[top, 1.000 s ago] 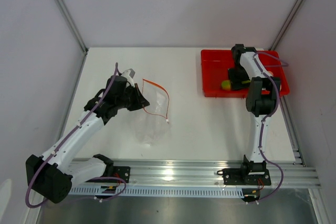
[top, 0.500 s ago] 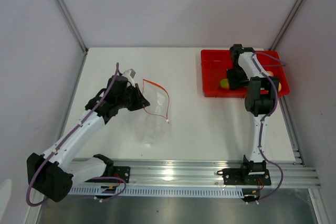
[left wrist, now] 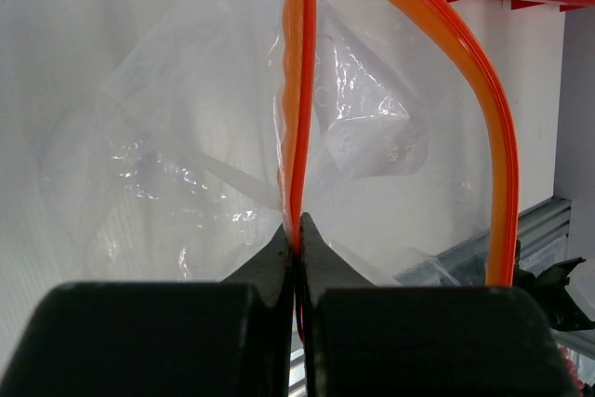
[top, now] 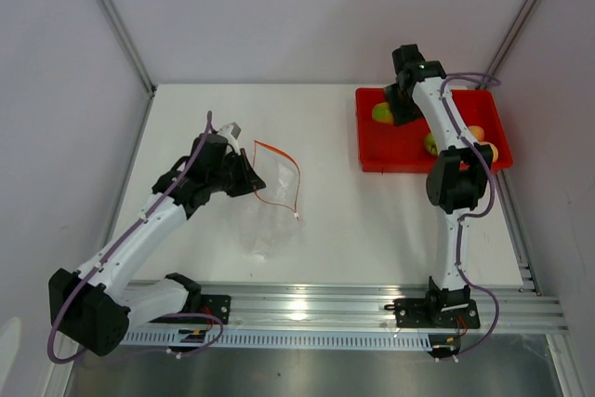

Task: Place the food in the zip-top bag and seal the zipper
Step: Pick up the fake fruit from the bin, then place the fake fruit in the zipper food storage bag.

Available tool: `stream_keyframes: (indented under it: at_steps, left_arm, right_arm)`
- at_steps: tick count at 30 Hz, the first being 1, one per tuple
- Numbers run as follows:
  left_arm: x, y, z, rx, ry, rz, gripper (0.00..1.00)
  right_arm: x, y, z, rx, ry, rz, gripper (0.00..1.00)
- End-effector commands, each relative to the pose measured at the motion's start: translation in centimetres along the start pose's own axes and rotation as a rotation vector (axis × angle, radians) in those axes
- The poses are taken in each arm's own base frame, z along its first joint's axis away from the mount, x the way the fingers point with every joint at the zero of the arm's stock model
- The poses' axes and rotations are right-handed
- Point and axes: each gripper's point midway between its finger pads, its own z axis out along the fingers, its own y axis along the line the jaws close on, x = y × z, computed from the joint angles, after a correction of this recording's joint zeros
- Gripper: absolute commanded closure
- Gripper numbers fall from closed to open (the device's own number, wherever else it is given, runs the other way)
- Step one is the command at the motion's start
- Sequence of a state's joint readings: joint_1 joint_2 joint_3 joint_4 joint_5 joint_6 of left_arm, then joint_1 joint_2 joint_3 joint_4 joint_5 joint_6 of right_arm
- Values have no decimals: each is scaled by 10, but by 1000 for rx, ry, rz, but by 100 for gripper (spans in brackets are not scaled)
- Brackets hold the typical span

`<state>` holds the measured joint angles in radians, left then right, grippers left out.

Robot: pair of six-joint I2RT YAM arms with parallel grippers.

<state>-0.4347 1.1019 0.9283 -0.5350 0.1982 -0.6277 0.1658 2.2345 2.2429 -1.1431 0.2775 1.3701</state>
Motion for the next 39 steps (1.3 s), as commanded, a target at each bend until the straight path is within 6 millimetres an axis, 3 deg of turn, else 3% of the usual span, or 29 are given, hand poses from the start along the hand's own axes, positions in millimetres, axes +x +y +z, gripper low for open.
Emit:
stream_keyframes:
  at_steps: [1, 4, 6, 7, 9, 11, 12, 14, 15, 16, 17, 18, 19, 22, 25, 30, 35, 39]
  left_arm:
    - [-7, -12, -4, 31, -7, 14, 99]
    - [-10, -13, -7, 31, -12, 18, 100]
    - [-11, -14, -8, 31, -14, 21, 99]
    - [-13, -15, -10, 32, -22, 24, 99]
    - [-13, -16, -11, 32, -17, 25, 99]
    - [-15, -18, -13, 36, -20, 31, 99]
    - [-14, -18, -14, 37, -19, 34, 99]
    - [-14, -18, -14, 36, -18, 38, 99]
    - [-17, -20, -15, 40, -23, 42, 99]
    - [-16, -18, -15, 34, -17, 45, 99]
    - [-15, -18, -14, 30, -11, 45, 99]
    - [-17, -20, -15, 34, -12, 49, 99]
    - [-16, -20, -14, 35, -8, 50, 99]
    - [-17, -20, -13, 35, -5, 51, 100]
    - [-16, -24, -12, 52, 8, 50, 99]
    - [-13, -27, -10, 70, 30, 47, 100]
    - [-14, -31, -12, 85, 38, 49, 99]
    - [-13, -32, -13, 91, 41, 49, 100]
  right_arm:
    - [-6, 31, -73, -190, -64, -125, 100]
    - [3, 34, -94, -259, -123, -269, 100]
    - [17, 27, -120, -314, -160, -416, 100]
    - [22, 36, -133, -378, -186, -449, 100]
    - [39, 24, -156, -450, -197, -585, 100]
    - [57, 29, -179, -582, -174, -686, 100]
    - [68, 17, -193, -621, -178, -789, 100]
    - [86, 13, -214, -726, -165, -889, 100]
    - [90, 6, -238, -788, -175, -911, 100]
    - [98, -7, -235, -797, -166, -981, 100]
    - [104, -8, -246, -853, -166, -1004, 100]
    - [110, -16, -270, -933, -149, -1022, 100]
    - [119, -24, -272, -971, -126, -1078, 100]
    - [153, -40, -311, -1168, 10, -1168, 100]
    - [189, -59, -330, -1246, 115, -1257, 100]
    - [228, -73, -349, -1331, 159, -1320, 100]
    - [264, -77, -335, -1307, 219, -1371, 100]
    - [276, -72, -324, -1267, 204, -1400, 94]
